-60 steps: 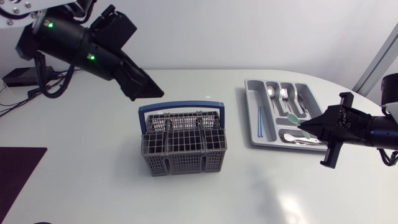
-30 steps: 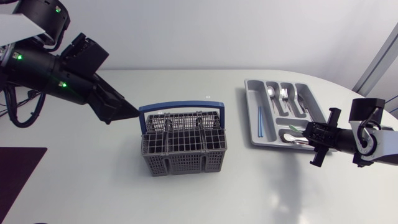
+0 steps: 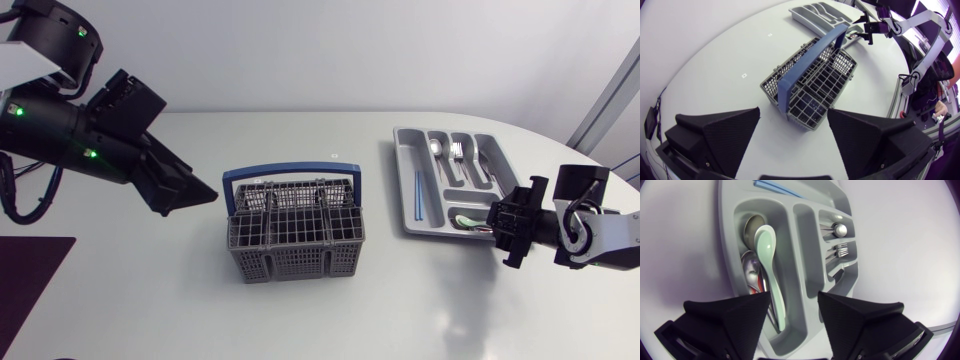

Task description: Unload the cutlery basket into the drawer organizer.

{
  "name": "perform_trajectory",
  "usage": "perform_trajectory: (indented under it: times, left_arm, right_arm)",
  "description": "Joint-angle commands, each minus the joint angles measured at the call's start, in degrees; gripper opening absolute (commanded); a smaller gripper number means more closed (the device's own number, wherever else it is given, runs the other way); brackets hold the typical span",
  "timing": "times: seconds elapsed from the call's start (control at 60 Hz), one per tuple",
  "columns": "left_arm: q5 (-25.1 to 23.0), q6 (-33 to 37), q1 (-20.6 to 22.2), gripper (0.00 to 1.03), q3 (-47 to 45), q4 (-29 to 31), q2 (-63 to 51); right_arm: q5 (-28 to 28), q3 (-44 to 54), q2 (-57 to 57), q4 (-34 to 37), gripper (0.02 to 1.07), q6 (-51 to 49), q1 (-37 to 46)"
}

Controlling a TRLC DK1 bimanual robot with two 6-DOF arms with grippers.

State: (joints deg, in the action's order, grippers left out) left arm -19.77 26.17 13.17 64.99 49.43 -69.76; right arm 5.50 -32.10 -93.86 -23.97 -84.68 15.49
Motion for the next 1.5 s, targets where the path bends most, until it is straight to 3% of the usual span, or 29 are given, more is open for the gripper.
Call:
perform_trajectory:
  times: [0.0, 0.183, 0.25, 0.333, 0.467, 0.517, 0.6, 0.683, 1.067, 1.483]
  left_arm:
    - [0.43, 1.6, -0.42, 0.99, -2.24, 0.23, 1.73]
    - [0.35, 2.83, 1.77, 0.97, -6.02, -0.39, 5.24]
    - [0.35, 2.48, 2.56, 0.93, -7.77, -1.88, 6.39]
    - [-0.01, 1.95, 3.27, 0.77, -10.24, -4.61, 7.18]
    - [-0.18, 0.28, 4.76, 0.38, -13.31, -9.09, 7.18]
    - [-0.88, -0.86, 5.73, 0.23, -14.54, -11.37, 7.09]
    - [-1.5, -2.09, 7.31, 0.1, -16.04, -14.19, 6.12]
    - [-1.5, -2.97, 8.72, 0.06, -17.0, -16.82, 4.54]
    - [-1.41, -3.15, 9.77, 0.06, -20.34, -24.38, -4.42]
    - [0.35, -1.21, 6.61, 0.06, -18.94, -27.9, -9.61]
  right_arm:
    - [-0.22, 1.77, 3.34, 1.55, 1.03, -0.31, -0.28]
    - [6.9, -1.65, 19.51, 23.79, 1.03, 12.09, -5.73]
    - [10.24, -2.8, 24.61, 31.35, 0.98, 16.48, -9.16]
    - [11.73, -3.41, 27.95, 36.01, 0.79, 22.9, -16.01]
    - [12.87, -4.47, 28.3, 36.71, 0.23, 32.83, -26.82]
    - [13.58, -5.26, 27.51, 36.27, 0.1, 36.26, -29.72]
    - [15.77, -7.28, 25.4, 36.18, 0.07, 40.92, -34.03]
    - [15.86, -8.42, 23.55, 34.25, 0.07, 44.96, -37.72]
    - [13.31, -9.21, 13.97, 26.69, 0.07, 49.62, -45.63]
    - [10.59, -11.5, 10.46, 25.9, 0.07, 49.97, -47.57]
